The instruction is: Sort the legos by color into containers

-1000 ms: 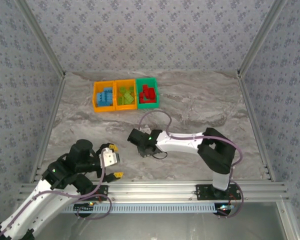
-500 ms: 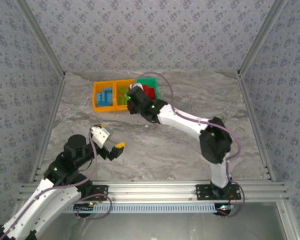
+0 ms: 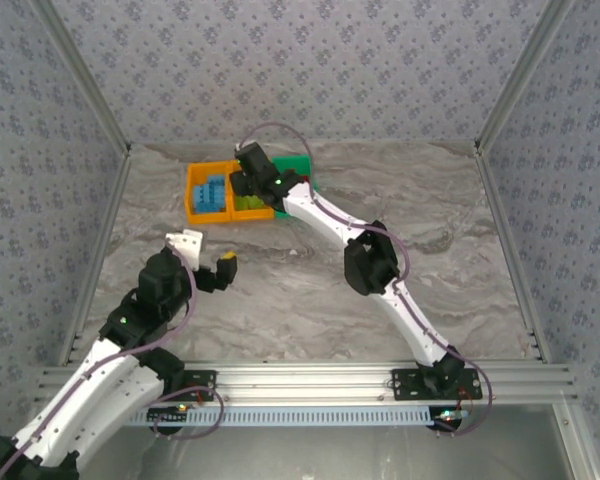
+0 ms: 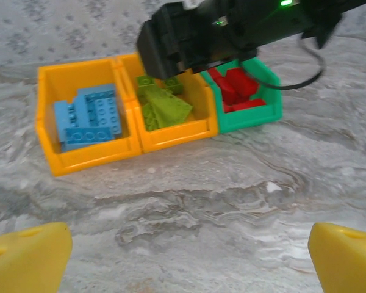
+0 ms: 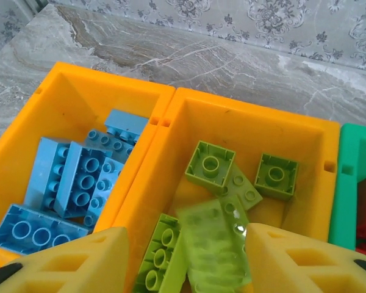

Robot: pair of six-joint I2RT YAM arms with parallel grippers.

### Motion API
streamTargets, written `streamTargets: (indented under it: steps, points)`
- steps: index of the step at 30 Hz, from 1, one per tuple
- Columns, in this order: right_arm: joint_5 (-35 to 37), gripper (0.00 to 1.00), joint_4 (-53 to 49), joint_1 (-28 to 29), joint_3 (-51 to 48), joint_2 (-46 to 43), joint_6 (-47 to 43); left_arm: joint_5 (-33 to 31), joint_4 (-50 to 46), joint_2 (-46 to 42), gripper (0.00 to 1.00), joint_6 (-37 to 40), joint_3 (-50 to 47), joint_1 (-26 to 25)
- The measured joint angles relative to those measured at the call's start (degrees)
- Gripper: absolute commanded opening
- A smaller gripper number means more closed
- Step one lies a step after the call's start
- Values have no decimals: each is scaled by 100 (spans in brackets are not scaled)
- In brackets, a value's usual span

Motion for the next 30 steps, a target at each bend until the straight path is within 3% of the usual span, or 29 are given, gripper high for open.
streamTargets:
  steps: [4, 7, 12, 15, 18, 21, 25, 27, 30]
  points:
    - [-94, 55, -264, -26, -374, -470, -57, -577, 85, 0, 99, -173, -42, 17]
    - [-120, 57, -181, -46, -2046, -1676, -142, -1088, 308, -7, 99, -184, -254, 131]
    - [179, 66, 131, -203, -5598, -4861, -203, -1657, 1045, 367, 99, -76, -872, 743]
    - [675, 74, 278, -448, -7182, -6793, -225, -1799, 1657, 866, 99, 46, -1176, 1220]
    - [1274, 84, 496, -879, -8599, -8487, -278, -1838, 2402, 1565, 99, 245, -1436, 1563]
    - [1845, 91, 909, -1521, -10015, -9637, -573, -1679, 3082, 2302, 99, 433, -1508, 1843]
    - [2087, 95, 2004, -2697, -11683, -9823, -1014, -1246, 4089, 3322, 99, 538, -1499, 2131]
    - [2022, 96, 2592, -3359, -12201, -9326, -1091, -977, 4376, 3825, 99, 616, -1414, 2229]
    - [1886, 98, 3620, -3888, -12465, -8332, -1213, -643, 4631, 4448, 99, 756, -1106, 2330]
